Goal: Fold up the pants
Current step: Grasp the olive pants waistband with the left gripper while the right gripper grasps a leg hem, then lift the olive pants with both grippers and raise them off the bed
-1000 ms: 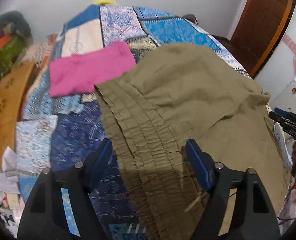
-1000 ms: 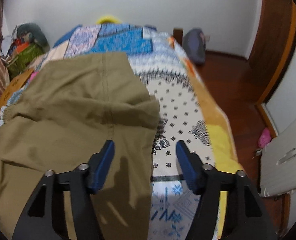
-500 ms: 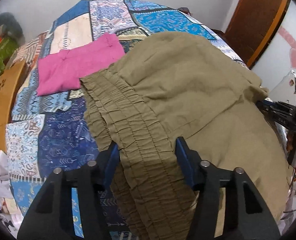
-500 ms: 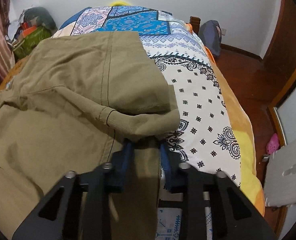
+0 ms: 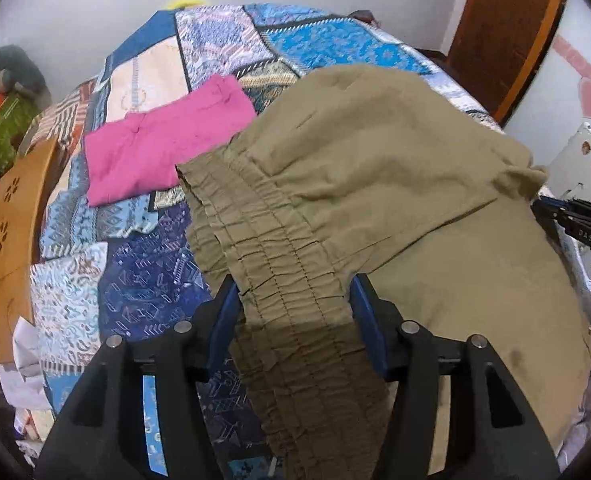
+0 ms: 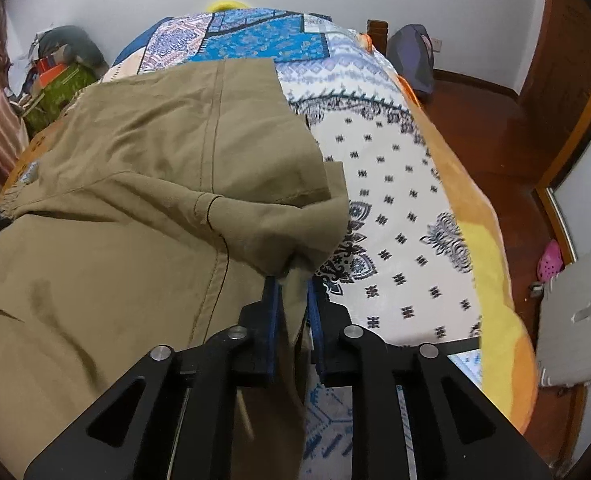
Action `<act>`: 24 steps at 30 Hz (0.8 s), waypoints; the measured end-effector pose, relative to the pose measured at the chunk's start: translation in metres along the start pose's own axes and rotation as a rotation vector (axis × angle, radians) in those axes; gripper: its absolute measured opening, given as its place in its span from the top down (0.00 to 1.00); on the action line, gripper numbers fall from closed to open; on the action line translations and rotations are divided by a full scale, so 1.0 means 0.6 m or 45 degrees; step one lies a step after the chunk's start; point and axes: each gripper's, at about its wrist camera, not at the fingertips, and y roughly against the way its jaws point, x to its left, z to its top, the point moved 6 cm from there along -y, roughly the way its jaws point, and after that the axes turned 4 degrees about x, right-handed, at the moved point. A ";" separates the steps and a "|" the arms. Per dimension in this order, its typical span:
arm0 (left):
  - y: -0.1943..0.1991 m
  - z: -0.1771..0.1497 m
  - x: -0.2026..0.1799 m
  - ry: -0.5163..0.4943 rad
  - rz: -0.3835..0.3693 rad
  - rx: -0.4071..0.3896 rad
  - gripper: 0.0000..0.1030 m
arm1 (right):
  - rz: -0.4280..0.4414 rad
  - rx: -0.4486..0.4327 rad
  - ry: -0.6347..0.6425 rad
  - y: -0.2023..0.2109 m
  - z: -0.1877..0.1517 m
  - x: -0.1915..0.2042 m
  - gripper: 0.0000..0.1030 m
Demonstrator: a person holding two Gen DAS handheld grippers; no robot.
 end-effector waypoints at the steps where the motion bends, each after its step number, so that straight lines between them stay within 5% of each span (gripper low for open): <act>1: 0.008 0.003 0.001 -0.005 0.001 -0.016 0.45 | 0.007 -0.017 0.001 0.010 0.005 -0.001 0.77; 10: 0.006 0.049 0.041 0.110 0.004 -0.035 0.41 | 0.047 -0.154 -0.028 0.029 0.101 -0.016 0.60; 14: -0.034 0.056 0.039 0.126 -0.015 0.027 0.38 | 0.039 -0.115 0.003 -0.019 0.124 -0.012 0.42; 19: -0.063 0.056 0.023 0.072 0.025 0.037 0.35 | 0.091 -0.017 -0.018 -0.090 0.128 -0.006 0.42; 22: -0.064 0.057 0.020 0.049 0.054 0.014 0.35 | 0.156 -0.012 -0.030 -0.103 0.125 0.001 0.61; 24: -0.063 0.061 0.022 0.036 0.110 -0.010 0.41 | 0.099 -0.023 0.018 -0.103 0.124 0.007 0.67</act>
